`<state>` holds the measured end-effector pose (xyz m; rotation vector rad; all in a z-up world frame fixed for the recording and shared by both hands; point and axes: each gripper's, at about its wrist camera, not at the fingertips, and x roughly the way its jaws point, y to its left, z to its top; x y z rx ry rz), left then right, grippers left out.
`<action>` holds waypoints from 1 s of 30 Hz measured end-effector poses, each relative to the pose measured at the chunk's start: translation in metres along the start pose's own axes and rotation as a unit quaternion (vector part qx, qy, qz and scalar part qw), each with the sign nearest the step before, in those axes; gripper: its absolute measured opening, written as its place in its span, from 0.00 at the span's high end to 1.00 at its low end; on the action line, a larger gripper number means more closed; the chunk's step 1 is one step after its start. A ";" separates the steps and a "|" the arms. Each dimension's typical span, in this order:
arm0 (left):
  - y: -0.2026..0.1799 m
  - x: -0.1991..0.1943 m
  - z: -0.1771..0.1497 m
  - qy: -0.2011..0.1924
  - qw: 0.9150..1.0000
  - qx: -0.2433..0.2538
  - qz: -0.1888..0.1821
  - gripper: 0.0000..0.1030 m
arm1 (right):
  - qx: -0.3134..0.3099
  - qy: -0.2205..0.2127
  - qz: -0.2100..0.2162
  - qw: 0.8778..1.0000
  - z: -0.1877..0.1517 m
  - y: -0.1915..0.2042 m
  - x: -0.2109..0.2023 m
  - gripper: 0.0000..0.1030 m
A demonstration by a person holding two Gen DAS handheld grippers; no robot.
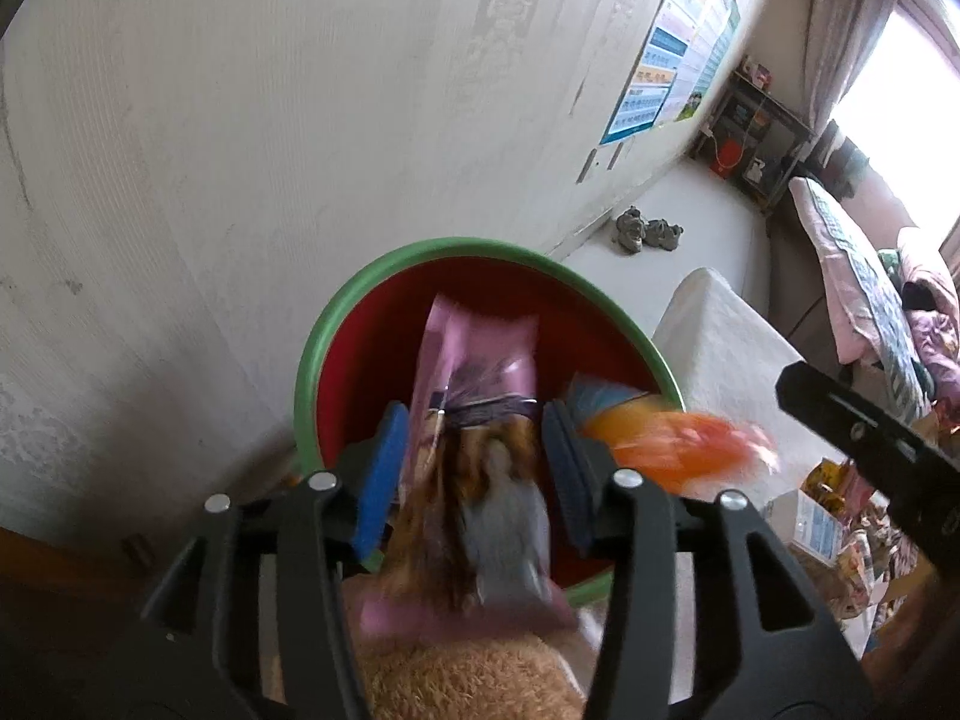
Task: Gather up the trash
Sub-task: 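Carry both wrappers over the red bin and open both tools, then grasp the white milk carton with the left tool while the right tool grasps the paper cup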
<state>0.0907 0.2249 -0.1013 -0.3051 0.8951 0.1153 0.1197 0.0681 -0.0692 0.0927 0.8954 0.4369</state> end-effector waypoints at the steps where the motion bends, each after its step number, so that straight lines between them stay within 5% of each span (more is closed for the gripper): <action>1: 0.002 -0.001 -0.001 -0.001 1.000 -0.001 0.000 0.55 | 0.002 -0.001 0.002 1.000 -0.001 0.000 -0.001 0.66; 11: -0.010 -0.008 -0.001 -0.007 1.000 0.021 0.011 0.53 | 0.008 -0.029 -0.002 1.000 -0.004 -0.013 -0.038 0.66; 22: -0.079 -0.030 -0.023 -0.005 0.995 0.093 -0.028 0.53 | 0.046 -0.041 -0.021 0.998 -0.041 -0.063 -0.105 0.65; 30: -0.146 -0.046 -0.053 -0.001 0.984 0.163 -0.077 0.53 | 0.077 -0.040 -0.103 0.991 -0.099 -0.129 -0.158 0.62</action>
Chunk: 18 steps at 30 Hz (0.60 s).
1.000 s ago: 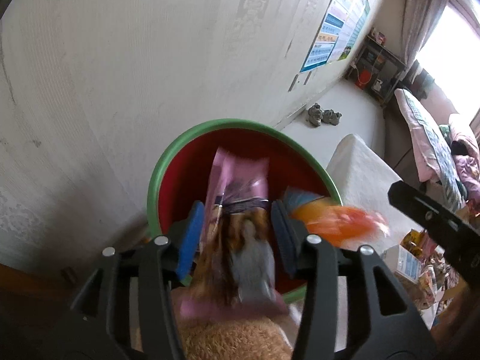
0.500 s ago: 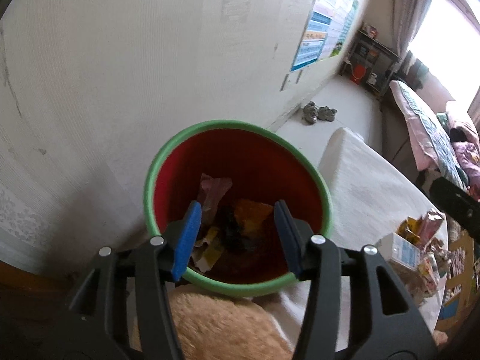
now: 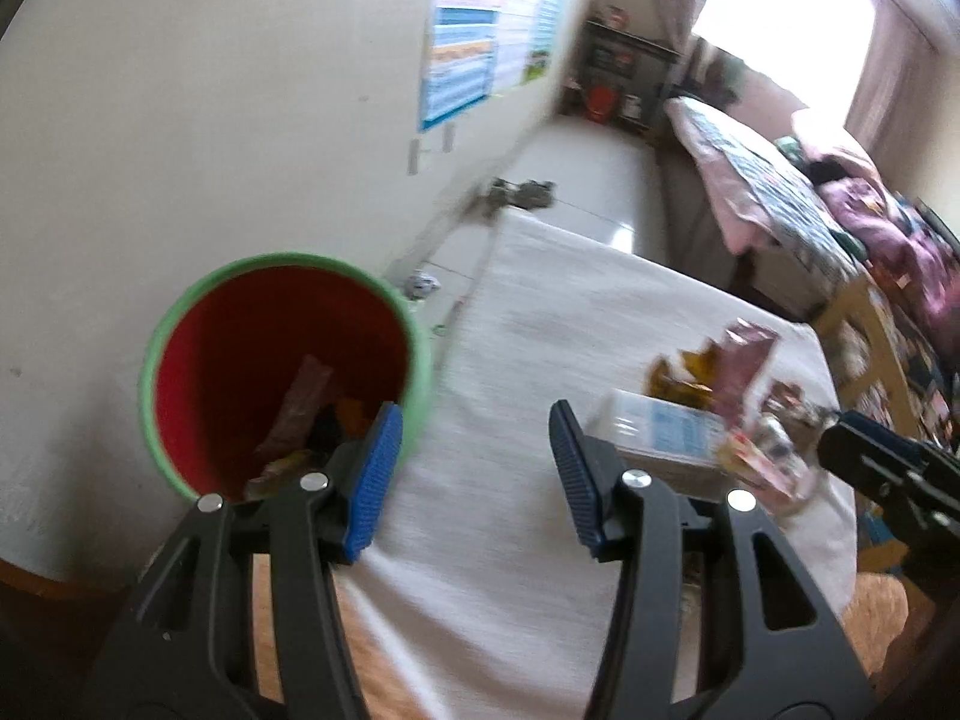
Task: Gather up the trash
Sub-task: 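Grasp the white milk carton with the left tool while the right tool grasps the paper cup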
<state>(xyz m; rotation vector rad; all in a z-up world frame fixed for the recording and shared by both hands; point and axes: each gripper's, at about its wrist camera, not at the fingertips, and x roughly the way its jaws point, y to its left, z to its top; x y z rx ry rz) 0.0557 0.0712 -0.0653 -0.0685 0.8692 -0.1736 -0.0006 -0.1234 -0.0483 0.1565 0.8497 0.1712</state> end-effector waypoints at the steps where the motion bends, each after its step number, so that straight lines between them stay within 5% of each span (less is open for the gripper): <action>1: -0.009 0.003 -0.002 0.006 1.000 0.008 -0.006 0.53 | 0.013 -0.002 -0.010 1.000 -0.004 -0.012 -0.004 0.61; 12: -0.097 0.037 -0.023 0.062 0.990 0.110 -0.058 0.53 | 0.150 -0.004 -0.065 0.987 -0.032 -0.125 -0.027 0.61; 16: -0.114 0.056 -0.012 0.083 0.972 0.208 -0.076 0.45 | 0.158 0.005 -0.053 0.986 -0.037 -0.137 -0.027 0.61; 18: -0.123 0.075 -0.007 0.119 0.951 0.269 -0.097 0.43 | 0.163 0.010 -0.041 0.986 -0.038 -0.139 -0.023 0.60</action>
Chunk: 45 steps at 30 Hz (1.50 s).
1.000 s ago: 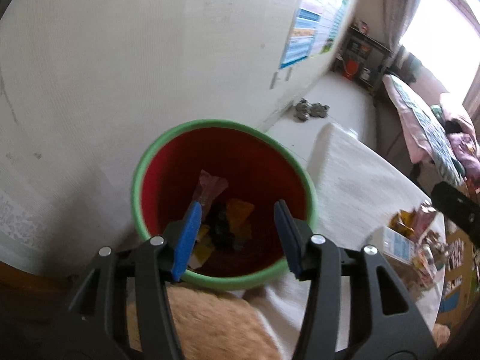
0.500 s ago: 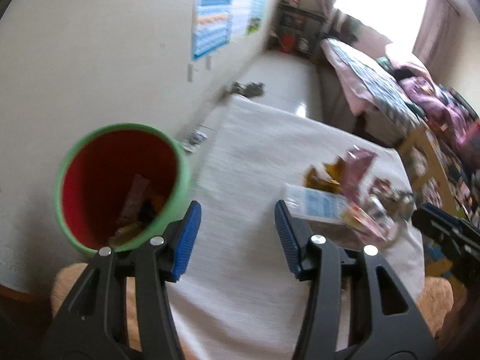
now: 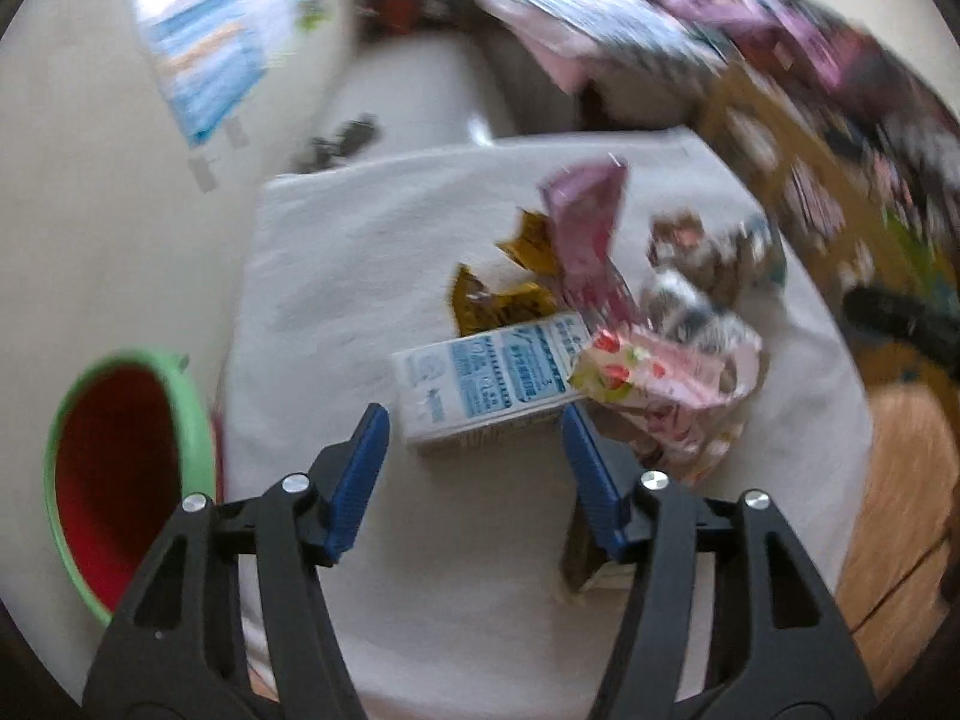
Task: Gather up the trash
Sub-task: 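Grasp the white milk carton with the left tool while the right tool grasps the paper cup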
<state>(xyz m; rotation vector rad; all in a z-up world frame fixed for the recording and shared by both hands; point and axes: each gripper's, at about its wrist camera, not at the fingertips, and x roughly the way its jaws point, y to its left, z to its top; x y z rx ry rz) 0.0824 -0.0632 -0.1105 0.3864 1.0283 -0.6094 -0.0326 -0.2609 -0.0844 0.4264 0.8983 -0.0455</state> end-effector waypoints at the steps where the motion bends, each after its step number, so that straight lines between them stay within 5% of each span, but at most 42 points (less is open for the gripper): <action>1: -0.002 0.008 0.003 0.017 1.000 0.023 -0.010 0.41 | 0.001 0.004 0.005 1.000 0.000 0.000 0.003 0.60; 3: -0.009 0.029 0.008 0.069 0.993 0.088 -0.021 0.38 | 0.001 0.010 0.015 1.000 0.000 0.000 0.007 0.60; 7: -0.020 0.058 0.014 0.104 0.969 0.218 0.044 0.37 | 0.005 0.016 0.025 1.000 -0.001 -0.004 0.009 0.60; 13: -0.023 0.083 0.030 0.140 0.956 0.258 0.019 0.26 | 0.020 0.031 0.035 0.999 -0.003 -0.010 0.019 0.60; 19: -0.024 0.100 0.037 0.168 0.956 0.240 0.009 0.29 | 0.017 0.040 0.043 0.998 -0.006 -0.005 0.024 0.60; 23: -0.016 0.090 0.036 0.157 0.970 0.187 0.006 0.40 | 0.016 0.045 0.041 0.998 -0.008 -0.004 0.025 0.60; 26: 0.001 0.078 0.026 0.150 0.983 0.101 -0.013 0.43 | 0.011 0.046 0.041 0.998 -0.008 -0.001 0.026 0.60; 32: 0.011 0.045 -0.015 0.118 0.993 -0.005 -0.025 0.45 | -0.008 0.054 0.036 0.998 -0.012 0.010 0.033 0.60; 36: 0.018 0.017 -0.040 0.076 0.991 -0.104 -0.040 0.45 | -0.014 0.061 0.027 0.998 -0.010 0.010 0.042 0.60; 40: 0.024 0.009 -0.063 0.052 0.979 -0.191 -0.045 0.46 | 0.000 0.082 0.015 0.997 0.000 0.000 0.062 0.60; 45: 0.021 0.007 -0.077 0.053 0.977 -0.201 -0.048 0.45 | 0.027 0.110 0.017 0.993 0.011 -0.012 0.089 0.60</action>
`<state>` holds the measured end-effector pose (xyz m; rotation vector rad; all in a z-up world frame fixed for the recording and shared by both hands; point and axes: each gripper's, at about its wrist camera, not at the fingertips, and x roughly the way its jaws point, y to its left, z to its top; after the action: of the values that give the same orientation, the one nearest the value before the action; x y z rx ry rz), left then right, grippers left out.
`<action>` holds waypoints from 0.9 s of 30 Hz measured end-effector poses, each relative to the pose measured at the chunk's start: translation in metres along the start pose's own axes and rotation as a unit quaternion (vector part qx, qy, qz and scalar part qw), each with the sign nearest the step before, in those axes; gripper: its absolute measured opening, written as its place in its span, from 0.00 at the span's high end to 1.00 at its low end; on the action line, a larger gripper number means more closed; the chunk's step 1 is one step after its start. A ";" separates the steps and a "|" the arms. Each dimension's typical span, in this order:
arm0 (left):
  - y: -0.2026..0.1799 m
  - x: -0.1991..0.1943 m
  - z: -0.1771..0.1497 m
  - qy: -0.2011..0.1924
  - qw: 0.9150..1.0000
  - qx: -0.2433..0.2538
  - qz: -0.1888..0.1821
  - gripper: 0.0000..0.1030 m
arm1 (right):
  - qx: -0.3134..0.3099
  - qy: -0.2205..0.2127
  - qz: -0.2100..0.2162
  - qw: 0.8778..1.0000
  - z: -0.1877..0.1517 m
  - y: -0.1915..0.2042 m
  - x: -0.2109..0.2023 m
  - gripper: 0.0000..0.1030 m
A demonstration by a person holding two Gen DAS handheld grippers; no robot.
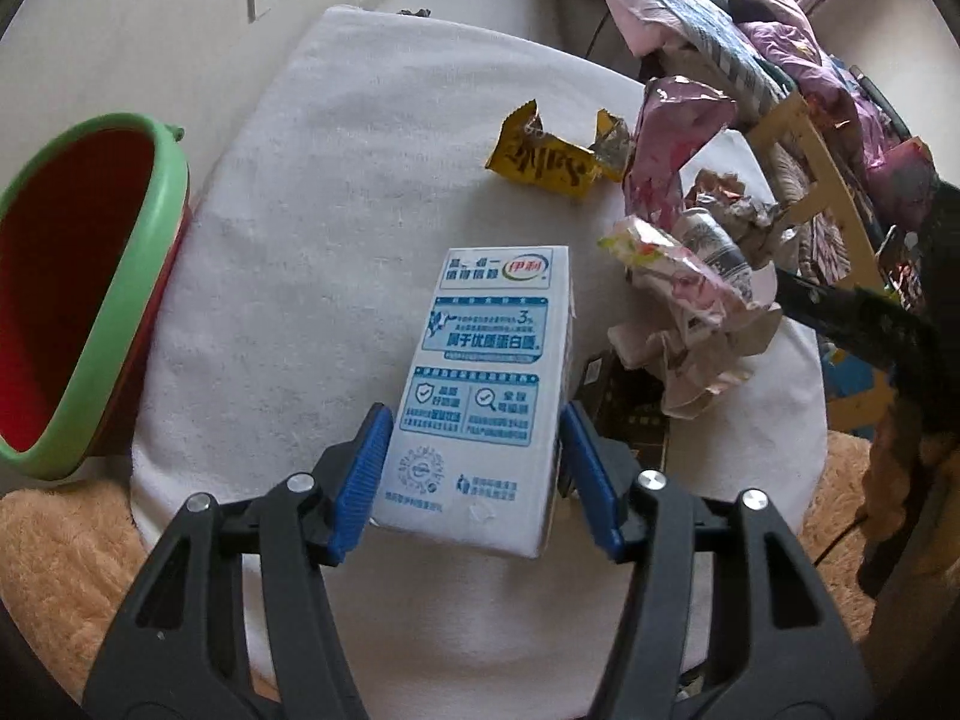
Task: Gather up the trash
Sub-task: 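Grasp the white milk carton with the left tool while the right tool grasps the paper cup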
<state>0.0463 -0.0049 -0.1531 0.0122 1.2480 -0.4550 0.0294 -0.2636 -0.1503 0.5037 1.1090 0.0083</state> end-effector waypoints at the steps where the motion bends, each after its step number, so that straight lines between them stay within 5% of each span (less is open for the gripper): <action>1: 0.000 0.000 -0.001 -0.001 1.000 -0.001 0.000 0.45 | 0.003 0.005 -0.002 1.000 0.002 -0.001 0.003 0.60; 12: 0.004 0.000 0.005 -0.009 1.000 -0.010 -0.004 0.38 | 0.012 0.046 0.006 0.999 0.007 -0.005 0.026 0.51; 27: -0.011 0.012 0.000 0.007 1.000 0.020 -0.001 0.38 | 0.018 -0.038 0.020 0.999 -0.003 0.002 -0.027 0.57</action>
<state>0.0457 -0.0186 -0.1613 0.0483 1.2528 -0.4820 0.0154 -0.2671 -0.1278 0.5544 1.0266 0.0051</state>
